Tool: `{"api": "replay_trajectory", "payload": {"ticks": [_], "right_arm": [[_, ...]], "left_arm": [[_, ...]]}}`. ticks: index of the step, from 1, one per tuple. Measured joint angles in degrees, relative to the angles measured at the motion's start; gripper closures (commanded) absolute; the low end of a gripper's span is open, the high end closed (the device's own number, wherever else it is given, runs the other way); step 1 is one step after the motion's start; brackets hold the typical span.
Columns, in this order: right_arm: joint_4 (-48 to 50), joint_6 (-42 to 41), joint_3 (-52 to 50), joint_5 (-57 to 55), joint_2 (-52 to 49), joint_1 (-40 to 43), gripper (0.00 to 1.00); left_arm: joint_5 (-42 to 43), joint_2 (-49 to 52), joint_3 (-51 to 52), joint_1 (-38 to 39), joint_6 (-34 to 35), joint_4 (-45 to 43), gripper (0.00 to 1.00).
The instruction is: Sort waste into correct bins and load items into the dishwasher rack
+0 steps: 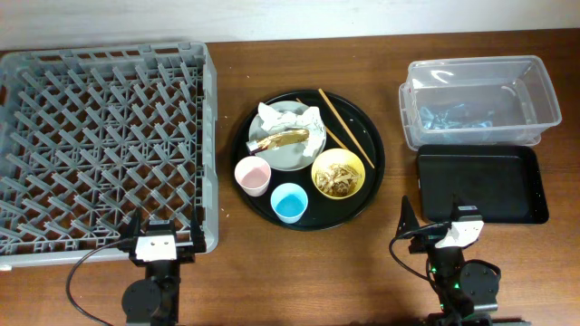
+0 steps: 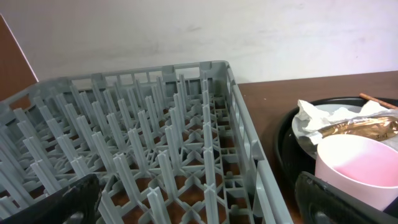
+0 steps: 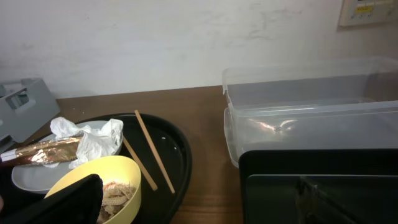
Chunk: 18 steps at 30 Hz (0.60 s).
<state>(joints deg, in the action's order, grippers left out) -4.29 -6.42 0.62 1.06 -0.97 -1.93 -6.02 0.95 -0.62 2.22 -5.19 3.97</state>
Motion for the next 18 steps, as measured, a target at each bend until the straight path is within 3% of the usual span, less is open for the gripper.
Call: {"api": "replay_trajectory", "payload": {"ticks": [18], "right_arm": [[0.0, 0.2, 0.0, -1.7, 0.0, 0.0, 0.01]], "left_arm": [[0.0, 0.0, 0.0, 0.0, 0.0, 0.0, 0.01]]}}
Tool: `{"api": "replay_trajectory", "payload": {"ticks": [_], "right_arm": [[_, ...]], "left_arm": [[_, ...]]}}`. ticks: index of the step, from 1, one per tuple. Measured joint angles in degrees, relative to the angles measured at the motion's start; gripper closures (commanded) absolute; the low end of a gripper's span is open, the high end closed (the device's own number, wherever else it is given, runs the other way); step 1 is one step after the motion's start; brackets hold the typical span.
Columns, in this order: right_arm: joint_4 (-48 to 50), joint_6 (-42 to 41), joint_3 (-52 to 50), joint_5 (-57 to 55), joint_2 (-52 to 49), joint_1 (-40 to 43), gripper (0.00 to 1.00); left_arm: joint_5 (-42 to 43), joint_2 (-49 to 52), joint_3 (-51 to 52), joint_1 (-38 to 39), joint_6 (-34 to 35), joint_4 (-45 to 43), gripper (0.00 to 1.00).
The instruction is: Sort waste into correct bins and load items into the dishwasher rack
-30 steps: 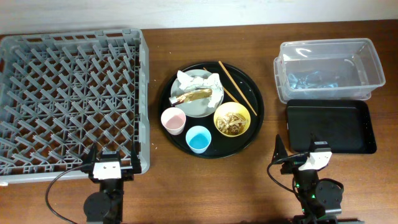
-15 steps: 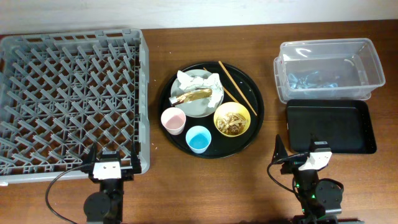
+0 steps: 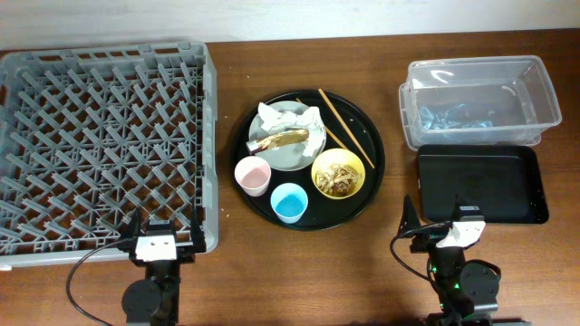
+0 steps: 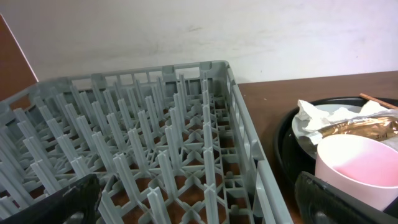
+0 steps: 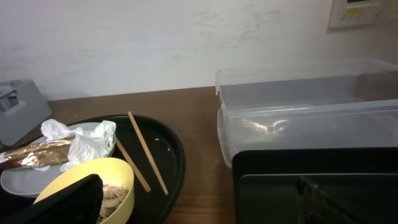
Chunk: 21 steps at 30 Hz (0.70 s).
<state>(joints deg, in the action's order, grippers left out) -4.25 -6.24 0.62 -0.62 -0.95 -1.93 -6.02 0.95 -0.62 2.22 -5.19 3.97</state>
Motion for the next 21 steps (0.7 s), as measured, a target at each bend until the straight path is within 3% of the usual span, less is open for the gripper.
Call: {"api": "replay_trajectory", "payload": {"ticks": [14, 21], "right_arm": [[0.4, 0.0, 0.0, -3.3, 0.0, 0.0, 0.02], [8.3, 0.9, 0.0, -4.5, -0.1, 0.0, 0.01]], "left_arm": [[3.3, 0.0, 0.0, 0.0, 0.0, -0.4, 0.01], [4.1, 0.0, 0.0, 0.0, 0.0, -9.6, 0.01]]}}
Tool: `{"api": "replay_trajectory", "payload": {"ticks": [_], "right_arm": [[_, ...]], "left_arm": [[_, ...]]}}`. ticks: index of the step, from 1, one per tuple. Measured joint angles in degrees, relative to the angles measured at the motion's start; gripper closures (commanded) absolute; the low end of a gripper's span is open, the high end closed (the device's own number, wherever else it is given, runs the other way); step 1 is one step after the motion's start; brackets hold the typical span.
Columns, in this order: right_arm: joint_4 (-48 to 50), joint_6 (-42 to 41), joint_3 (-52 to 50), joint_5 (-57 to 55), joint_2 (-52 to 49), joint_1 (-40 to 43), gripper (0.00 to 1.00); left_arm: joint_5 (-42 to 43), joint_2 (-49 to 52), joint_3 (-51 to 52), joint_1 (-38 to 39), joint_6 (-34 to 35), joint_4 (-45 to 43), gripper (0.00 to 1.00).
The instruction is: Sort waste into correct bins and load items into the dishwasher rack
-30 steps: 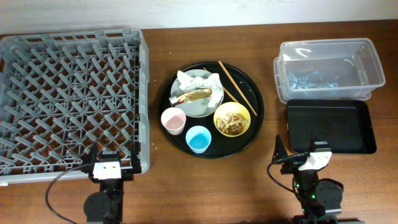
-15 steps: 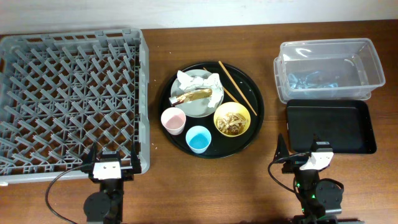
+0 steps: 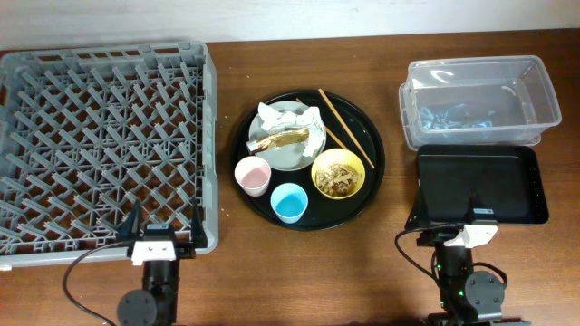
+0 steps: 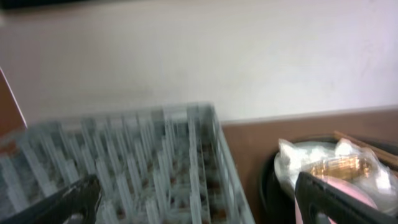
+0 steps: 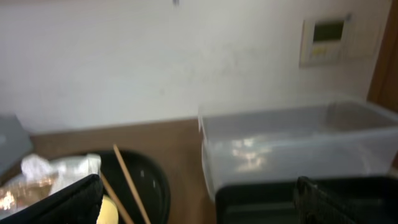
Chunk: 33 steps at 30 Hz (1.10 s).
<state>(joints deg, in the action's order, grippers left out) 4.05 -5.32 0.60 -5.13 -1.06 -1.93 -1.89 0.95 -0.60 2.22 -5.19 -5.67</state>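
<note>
A round black tray holds a grey plate with crumpled paper and a gold wrapper, a pink cup, a blue cup, a yellow bowl of scraps and a pair of chopsticks. The grey dishwasher rack fills the left side. My left gripper is open and empty at the rack's near right corner. My right gripper is open and empty at the near edge of the black bin. Both wrist views are blurred.
A clear plastic bin with bluish waste stands at the back right, behind the black bin. The rack's right wall lies between my left gripper and the tray. Bare wood shows along the table's near edge.
Both wrist views now look higher and are blurred by motion. My left gripper sits a little nearer the table's front edge; my right gripper has shifted right, at the black bin's edge. Nothing was taken.
At the first moment both grippers stood open and empty at the near edge, with the tray's things untouched. Then only the right wrist view had turned slightly. Now both arms have shifted, and every item lies where it lay.
</note>
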Motion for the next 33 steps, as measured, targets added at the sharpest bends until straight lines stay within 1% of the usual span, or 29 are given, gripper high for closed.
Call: {"api": "replay_trajectory", "payload": {"ticks": [2, 4, 8, 12, 15, 18, 21, 22, 23, 25, 26, 27, 28, 30, 31, 33], "right_arm": [[0.3, 0.2, 0.0, 0.0, 0.0, 0.0, 0.02], [0.2, 0.4, 0.3, 0.0, 0.0, 0.0, 0.02], [0.1, 1.8, 3.7, 0.0, 0.0, 0.0, 0.02], [-2.6, 3.5, 9.1, 0.2, -0.8, 0.0, 0.02], [-5.1, 4.2, 13.2, 0.2, -3.0, 0.0, 0.02], [-9.8, 4.5, 18.8, 0.3, -8.3, 0.0, 0.02], [-14.4, 4.5, 26.1, 1.3, -15.9, 0.0, 0.02], [-14.8, 4.5, 26.8, 1.7, -16.5, 0.0, 0.02], [-16.5, 4.5, 30.9, 2.0, -20.6, 0.0, 0.01], [-20.7, 4.5, 36.5, 2.3, -25.2, 0.0, 0.02], [-23.2, 4.6, 39.6, 2.5, -27.9, 0.0, 0.02], [-25.6, 4.5, 42.7, 2.6, -30.7, 0.0, 0.02], [-27.1, 4.5, 44.7, 2.7, -32.6, 0.0, 0.02], [-33.3, 4.5, 50.8, 2.8, -38.3, 0.0, 0.02], [-35.8, 4.5, 53.5, 2.9, -41.0, 0.0, 0.02], [-41.3, 4.6, 57.8, 3.0, -45.8, 0.0, 0.02]], "left_arm": [[0.0, 0.0, 0.0, 0.0, 0.0, -3.1, 0.01], [0.0, 0.0, -0.5, 0.0, 0.0, -3.2, 0.01], [0.0, 0.6, -4.7, 0.0, 0.0, -2.1, 0.01], [0.0, 5.6, -11.2, 0.0, -0.8, 1.1, 0.01], [0.0, 12.7, -17.3, 0.0, -2.6, 3.6, 0.01], [0.0, 22.6, -25.8, 0.0, -4.2, 7.5, 0.01], [0.1, 32.5, -35.2, 0.0, -4.9, 12.5, 0.01], [0.2, 36.7, -39.5, 0.0, -5.0, 15.8, 0.01], [0.5, 40.0, -43.1, 0.0, -5.2, 18.5, 0.01], [1.0, 47.2, -51.5, 0.0, -5.3, 23.9, 0.01], [1.1, 48.4, -52.8, 0.0, -5.4, 25.1, 0.01], [1.4, 54.0, -59.0, 0.1, -5.4, 29.1, 0.01], [1.4, 56.4, -62.2, 0.4, -5.4, 32.6, 0.01], [1.6, 62.8, -70.5, 1.3, -5.4, 37.5, 0.01], [1.8, 66.9, -76.1, 2.1, -5.4, 41.3, 0.01], [1.9, 72.2, -83.2, 3.3, -5.4, 45.7, 0.01]]}}
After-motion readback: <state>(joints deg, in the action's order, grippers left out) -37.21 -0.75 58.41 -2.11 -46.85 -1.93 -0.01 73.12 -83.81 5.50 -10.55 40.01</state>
